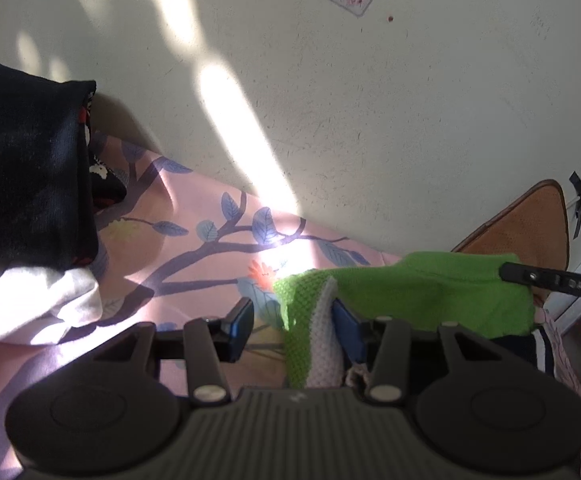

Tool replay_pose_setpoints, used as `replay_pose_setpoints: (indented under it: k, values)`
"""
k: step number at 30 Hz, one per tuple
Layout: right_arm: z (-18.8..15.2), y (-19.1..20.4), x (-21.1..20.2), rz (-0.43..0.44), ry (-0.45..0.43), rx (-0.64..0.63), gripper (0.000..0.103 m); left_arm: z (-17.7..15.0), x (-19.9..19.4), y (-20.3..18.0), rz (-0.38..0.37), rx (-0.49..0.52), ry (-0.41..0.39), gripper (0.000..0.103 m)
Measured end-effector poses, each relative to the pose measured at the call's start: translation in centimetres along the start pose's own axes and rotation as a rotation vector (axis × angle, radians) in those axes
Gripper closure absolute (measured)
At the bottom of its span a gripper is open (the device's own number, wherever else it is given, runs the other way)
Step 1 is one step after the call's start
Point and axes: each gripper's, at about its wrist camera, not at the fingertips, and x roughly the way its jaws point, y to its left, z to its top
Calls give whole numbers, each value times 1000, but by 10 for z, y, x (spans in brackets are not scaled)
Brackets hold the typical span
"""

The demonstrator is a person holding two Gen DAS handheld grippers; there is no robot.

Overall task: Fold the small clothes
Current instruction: 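Fold the green sweater section over with the right gripper and release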

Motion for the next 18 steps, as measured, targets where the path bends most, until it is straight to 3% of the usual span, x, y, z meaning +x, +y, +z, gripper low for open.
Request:
replay_pose_setpoints:
  k: [4,8,14,18]
  values:
    - [-31,32,-85,25,-101,-137,90,3,-23,4,-37,-33,-116,60]
    - [-96,64,-157,34,-140,-254,90,6,-45,2,-61,-78,-146,59]
    - [-197,89,-210,-9,-155,-299,91,-16,-111,-11,-90,-28,-170,56]
    - [-235,96,-222,-38,-137,-340,90,-41,-139,-10,-66,-46,-109,50]
